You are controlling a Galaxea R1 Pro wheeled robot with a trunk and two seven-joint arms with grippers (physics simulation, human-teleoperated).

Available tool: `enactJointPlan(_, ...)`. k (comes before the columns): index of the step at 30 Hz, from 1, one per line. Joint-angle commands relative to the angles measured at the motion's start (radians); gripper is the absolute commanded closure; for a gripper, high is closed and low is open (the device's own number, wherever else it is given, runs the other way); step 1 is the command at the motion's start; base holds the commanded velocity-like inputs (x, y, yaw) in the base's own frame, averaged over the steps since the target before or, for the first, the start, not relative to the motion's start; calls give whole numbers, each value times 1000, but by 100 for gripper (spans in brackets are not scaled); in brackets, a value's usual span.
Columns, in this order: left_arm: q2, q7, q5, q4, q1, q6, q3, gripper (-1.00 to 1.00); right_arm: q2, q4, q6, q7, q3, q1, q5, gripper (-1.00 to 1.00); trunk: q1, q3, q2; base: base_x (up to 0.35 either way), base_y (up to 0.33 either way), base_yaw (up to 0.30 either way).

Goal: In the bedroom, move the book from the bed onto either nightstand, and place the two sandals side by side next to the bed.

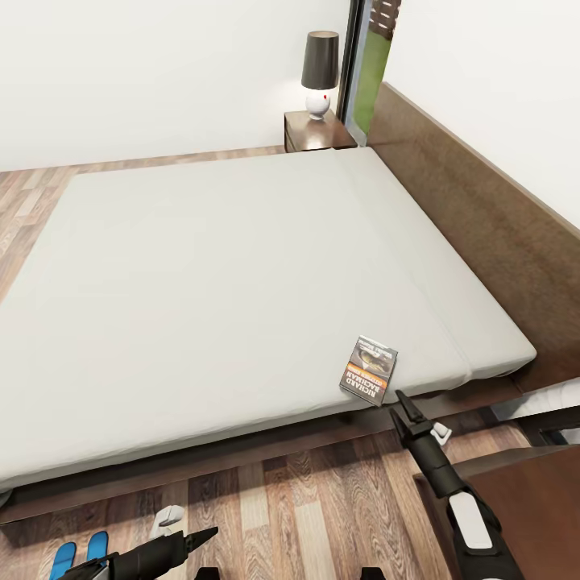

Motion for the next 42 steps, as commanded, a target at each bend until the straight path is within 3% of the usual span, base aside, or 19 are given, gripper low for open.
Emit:
enactJointPlan(1,0,-4,3,0,0,7,1,-100,1,0,8,2,-4,-1,-3,-100,0,-1,0,0,0,0)
enactJointPlan(7,0,-4,3,0,0,7,1,-100,1,0,8,1,-5,-1,-3,-100,0,-1,0,0,0,0)
enactJointPlan(22,0,-4,3,0,0,7,1,-100,1,0,8,1,-5,-1,-3,-100,58,-48,-105,0,0,0)
enactJointPlan(39,-1,-3,3,-2,0,7,-1,-100,1,0,8,1,-5,-1,-3,-100,58,-48,-105,0,0,0)
enactJointPlan(42,-15,-5,2,-6,-1,7,-2,-100,2,1,8,1,-4,-1,-2,-100,58,-48,-105,0,0,0)
